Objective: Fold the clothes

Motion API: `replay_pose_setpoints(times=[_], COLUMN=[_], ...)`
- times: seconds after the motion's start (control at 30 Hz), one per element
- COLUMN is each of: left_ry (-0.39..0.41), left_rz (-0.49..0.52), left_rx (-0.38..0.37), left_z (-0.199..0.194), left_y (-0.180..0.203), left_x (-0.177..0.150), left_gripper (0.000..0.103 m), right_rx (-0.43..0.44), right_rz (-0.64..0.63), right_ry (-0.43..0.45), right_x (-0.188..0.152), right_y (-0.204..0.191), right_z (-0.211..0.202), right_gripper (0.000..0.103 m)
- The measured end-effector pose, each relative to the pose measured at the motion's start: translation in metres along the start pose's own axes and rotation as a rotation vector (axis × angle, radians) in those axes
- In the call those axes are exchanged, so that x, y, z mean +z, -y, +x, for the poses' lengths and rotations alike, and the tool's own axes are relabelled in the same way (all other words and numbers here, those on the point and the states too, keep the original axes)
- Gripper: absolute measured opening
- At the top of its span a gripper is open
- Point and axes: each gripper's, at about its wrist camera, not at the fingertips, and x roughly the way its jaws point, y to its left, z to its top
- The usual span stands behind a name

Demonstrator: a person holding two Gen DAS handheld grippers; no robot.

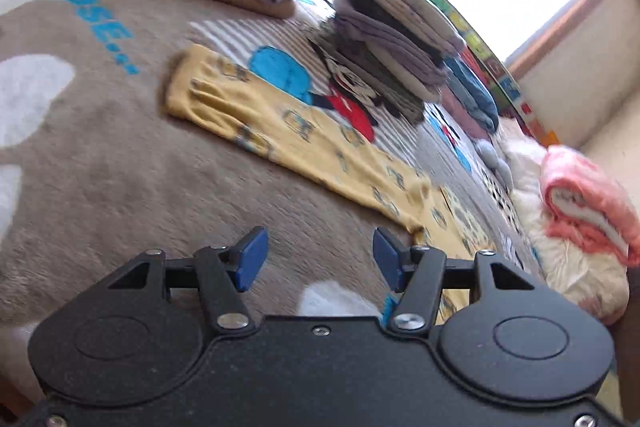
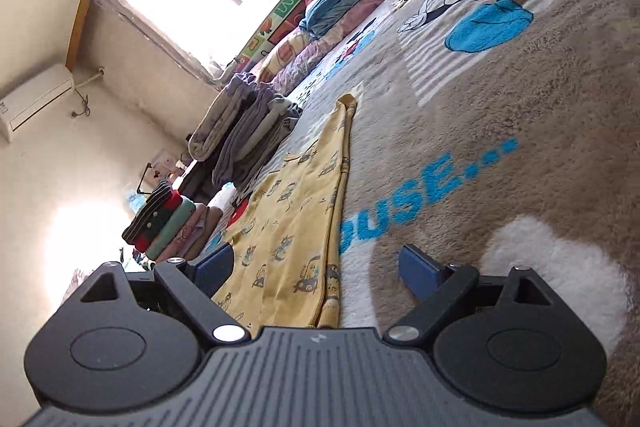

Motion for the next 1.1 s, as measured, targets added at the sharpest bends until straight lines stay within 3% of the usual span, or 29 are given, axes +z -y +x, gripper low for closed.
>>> replay_pose_setpoints(times=[0.13,0.23,0.4,0.63,0.8,0.93,1.1], left_ry=[0.021,0.048,0.102,0.138,0.147,0.158,0.110], left_rz=[-0.216,-0.290,-0.350,-0.324,-0.230,-0.013,0.227], left_rx=[-0.040,-0.049,-0.044,-0.022,-0.030,-0.048,-0.079], left_z=[-0.003,0.001,0.013,0.025,0.028,0.028,0.035], left_y=[-0.037,-0.051,-0.064,-0.062,-0.045,-0.003,0.043], left_x=[0.020,0.031,0.046,0.055,0.060,0.053,0.025], left_gripper=[0.048,0.040,0.034,0.034,0.005,0.005,0.005], right_rx=[0.001,-0.003,-0.006,-0.012,-0.018,-0.028,-0.042], right_rz=[0.003,-0.016,-0.030,-0.065,-0.073,-0.083,-0.097], right_ry=[-0.015,-0.030,-0.035,-0.038,-0.033,-0.026,-0.023], right_x=[-0.001,-0.002,-0.004,-0.007,-0.009,-0.010,-0.011], right_y=[0.001,-0.002,-0.006,-0.011,-0.011,-0.012,-0.014], right_z=[0.004,0.008,0.011,0.015,0.015,0.016,0.019], right_gripper=[0.098,0.103,0.103,0.103,0.103,0.103,0.103])
